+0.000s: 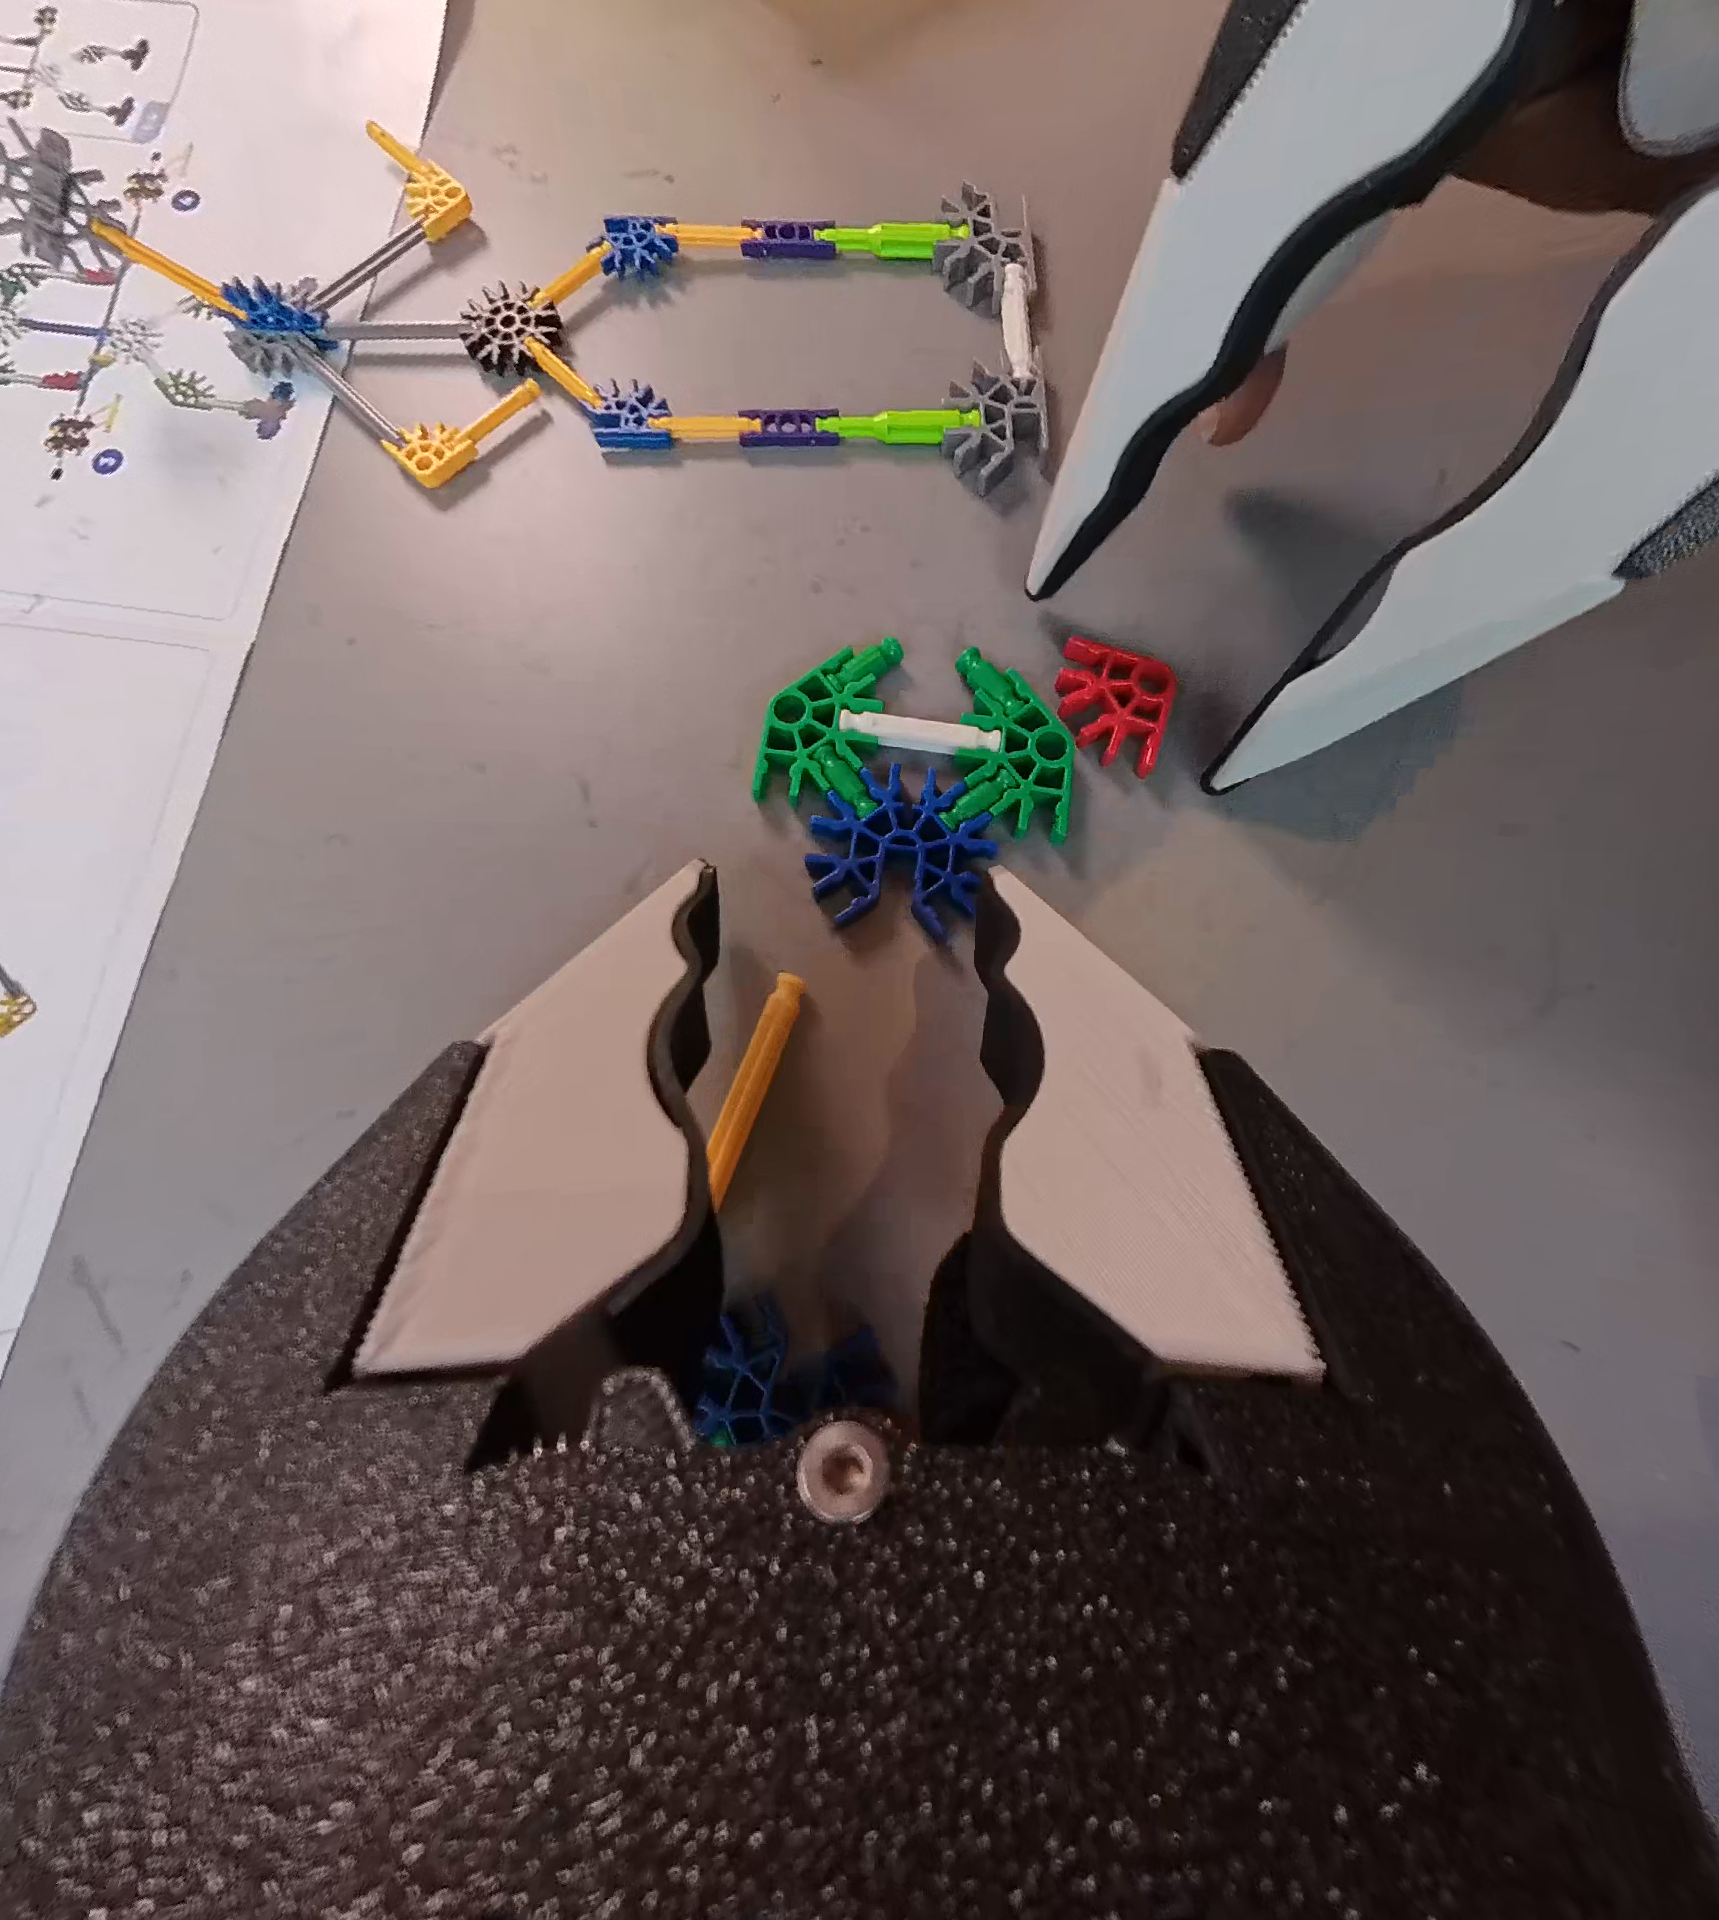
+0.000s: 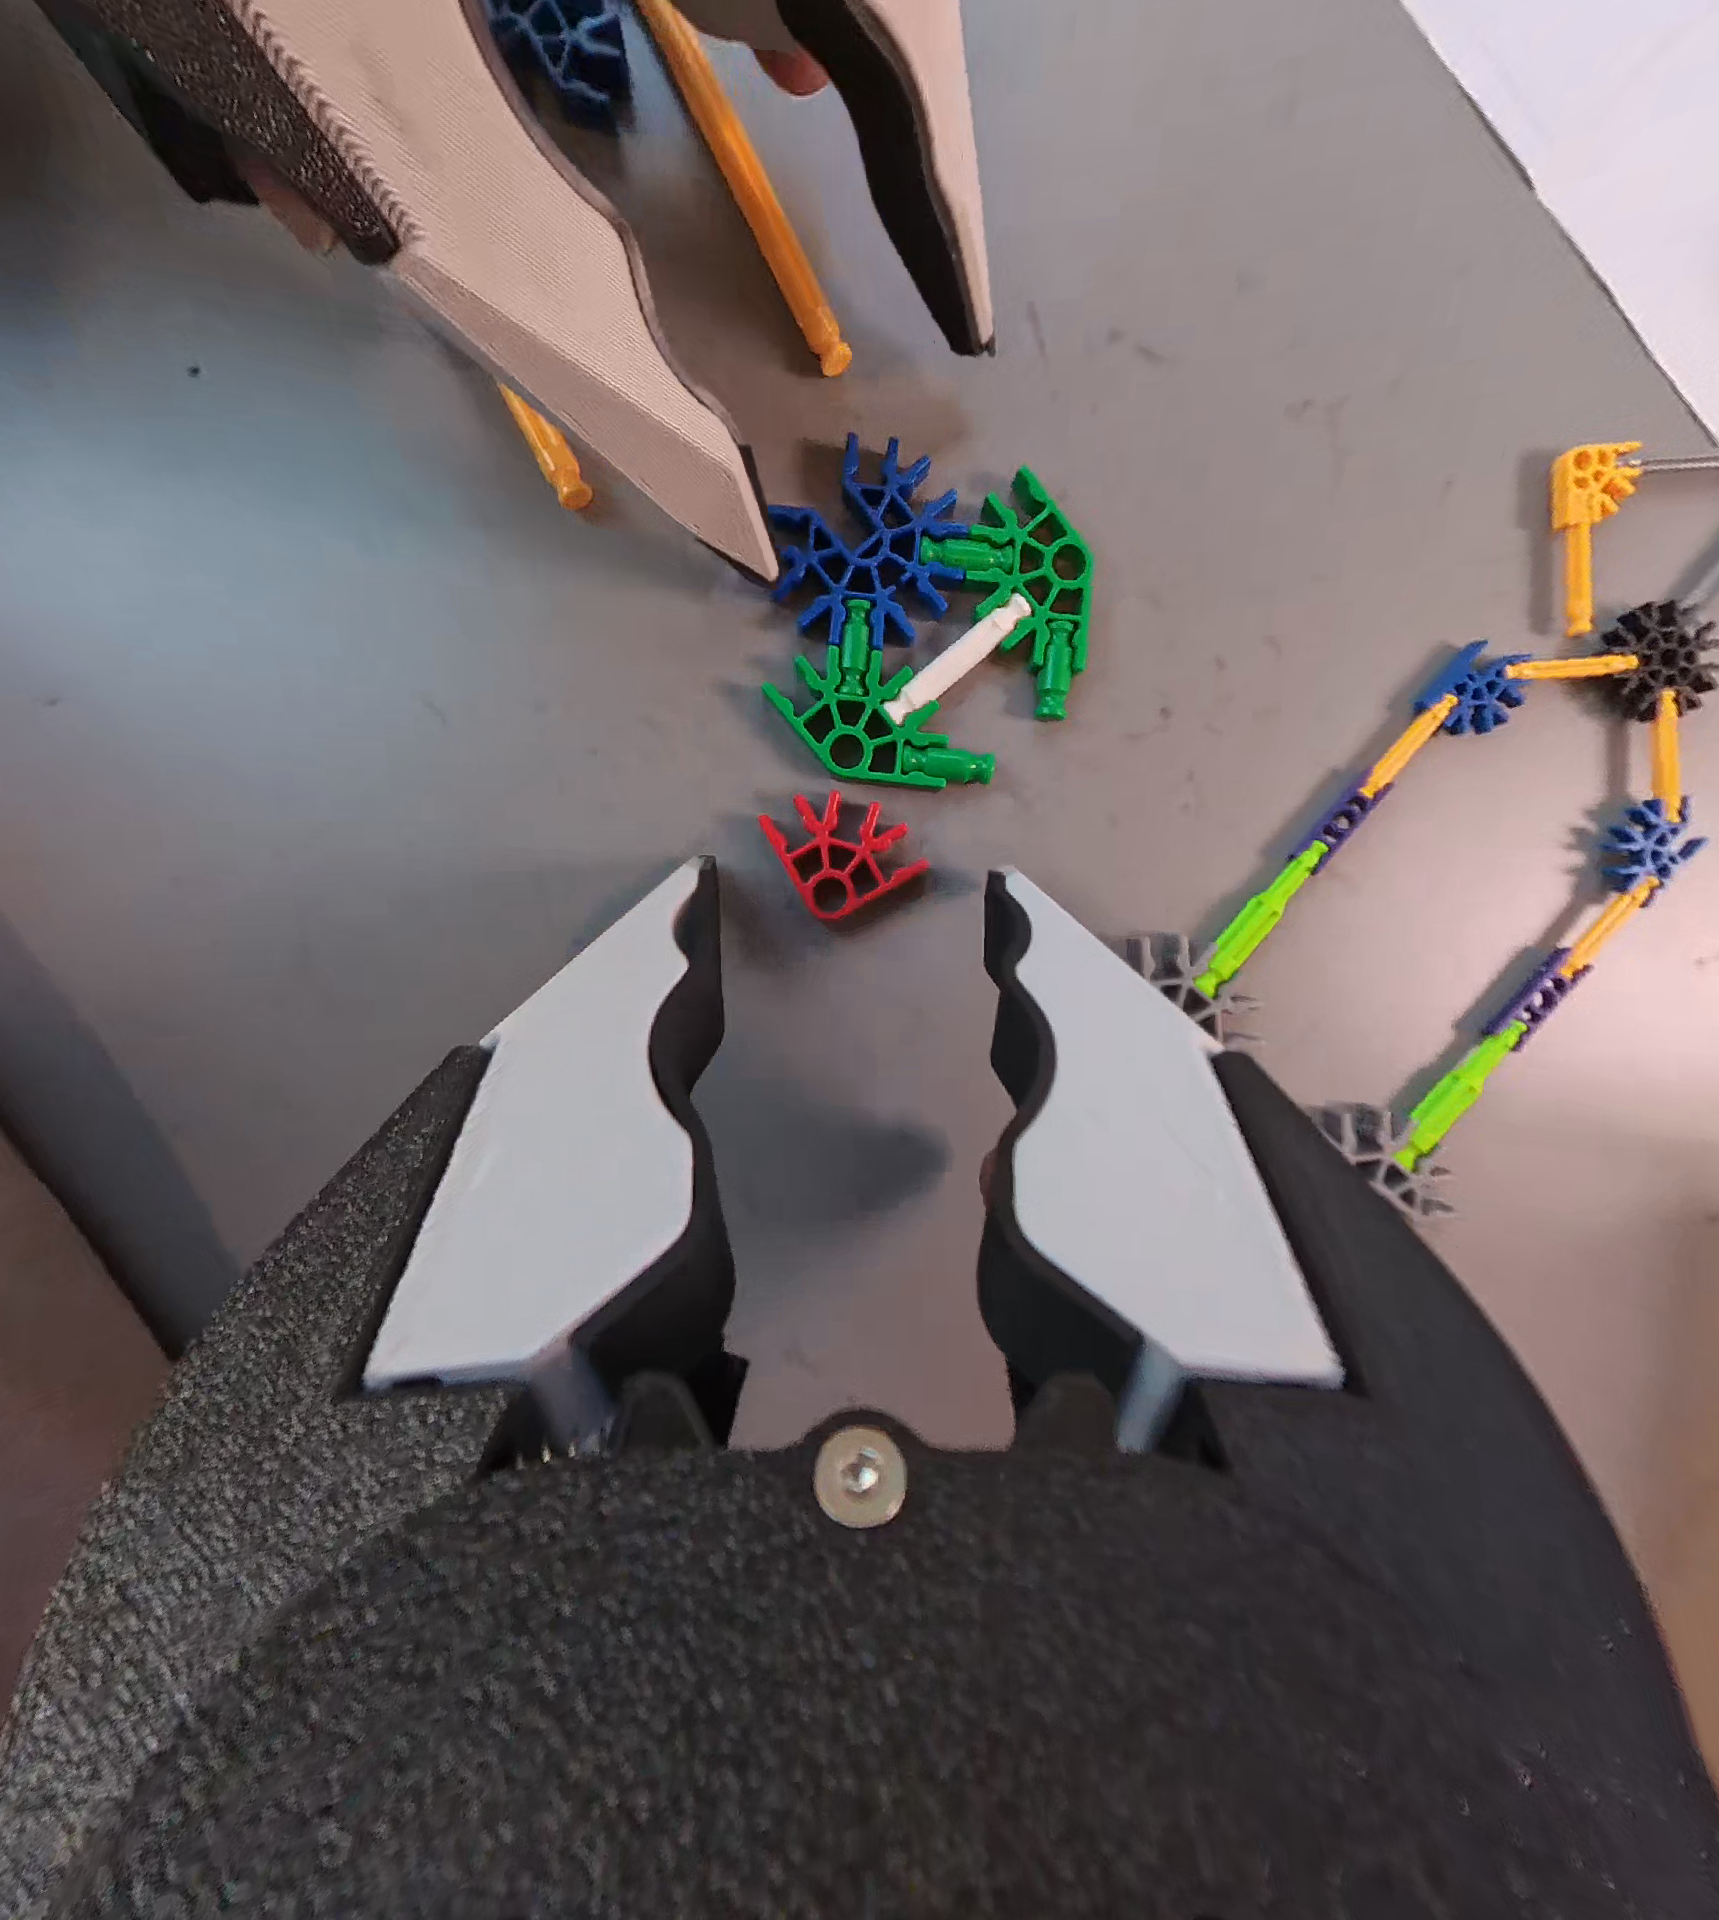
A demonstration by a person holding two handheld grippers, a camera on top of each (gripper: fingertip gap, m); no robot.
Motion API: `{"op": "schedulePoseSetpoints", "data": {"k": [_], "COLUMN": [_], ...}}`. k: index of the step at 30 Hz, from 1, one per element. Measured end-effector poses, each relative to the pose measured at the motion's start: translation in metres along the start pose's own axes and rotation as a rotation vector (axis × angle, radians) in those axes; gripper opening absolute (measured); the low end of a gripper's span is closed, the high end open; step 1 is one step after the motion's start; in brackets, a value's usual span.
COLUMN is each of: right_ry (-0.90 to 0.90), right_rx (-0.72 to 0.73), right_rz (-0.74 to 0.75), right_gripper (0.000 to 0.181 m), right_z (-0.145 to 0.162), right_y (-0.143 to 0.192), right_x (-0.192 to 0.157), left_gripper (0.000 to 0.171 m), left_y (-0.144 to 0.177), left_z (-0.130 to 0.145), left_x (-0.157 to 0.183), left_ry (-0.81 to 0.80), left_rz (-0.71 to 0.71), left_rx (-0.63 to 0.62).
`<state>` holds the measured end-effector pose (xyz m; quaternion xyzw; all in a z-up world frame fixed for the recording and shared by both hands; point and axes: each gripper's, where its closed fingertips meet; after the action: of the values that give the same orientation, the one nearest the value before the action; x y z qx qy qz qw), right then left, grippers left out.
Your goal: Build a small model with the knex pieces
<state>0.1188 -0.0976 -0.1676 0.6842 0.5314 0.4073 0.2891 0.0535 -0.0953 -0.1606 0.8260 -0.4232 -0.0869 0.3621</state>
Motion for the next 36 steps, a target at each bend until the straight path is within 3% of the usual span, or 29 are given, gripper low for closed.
{"op": "schedulePoseSetpoints", "data": {"k": [5, 9, 14, 18, 23, 36], "right_ry": [-0.117, -0.099, 0.141, 0.399, 0.595, 0.708], "right_rx": [0.038, 0.057, 0.103, 0.192, 0.191, 0.239], "right_rz": [0.005, -0.021, -0.159, -0.258, -0.384, -0.502], "right_gripper": [0.042, 0.027, 0.026, 0.026, 0.026, 0.026], "right_z": [-0.003, -0.002, 0.001, -0.007, -0.011, -0.017], "right_y": [0.000, -0.002, 0.000, 0.011, 0.011, -0.003], "right_x": [-0.006, 0.002, 0.009, 0.023, 0.021, -0.011], "left_gripper": [0.064, 0.074, 0.076, 0.067, 0.066, 0.066], "left_y": [-0.005, -0.012, -0.023, -0.028, -0.025, 0.007], "left_z": [-0.008, -0.017, -0.019, -0.012, -0.008, -0.013], "left_x": [0.000, 0.007, 0.011, 0.017, 0.024, 0.041], "left_ry": [-0.007, -0.046, -0.073, -0.110, -0.147, -0.214], "left_rz": [0.002, 0.052, 0.119, 0.148, 0.188, 0.245], "left_rx": [0.033, 0.028, -0.023, -0.061, -0.064, 0.060]}}
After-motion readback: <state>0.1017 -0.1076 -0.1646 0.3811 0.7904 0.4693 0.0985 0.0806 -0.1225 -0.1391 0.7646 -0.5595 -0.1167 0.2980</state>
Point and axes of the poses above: each gripper's, where its closed fingertips meet, y back along the fingers, z out of its underside, x = y × z across the jaws, and after that the axes turned 13 degrees about z, right-handed
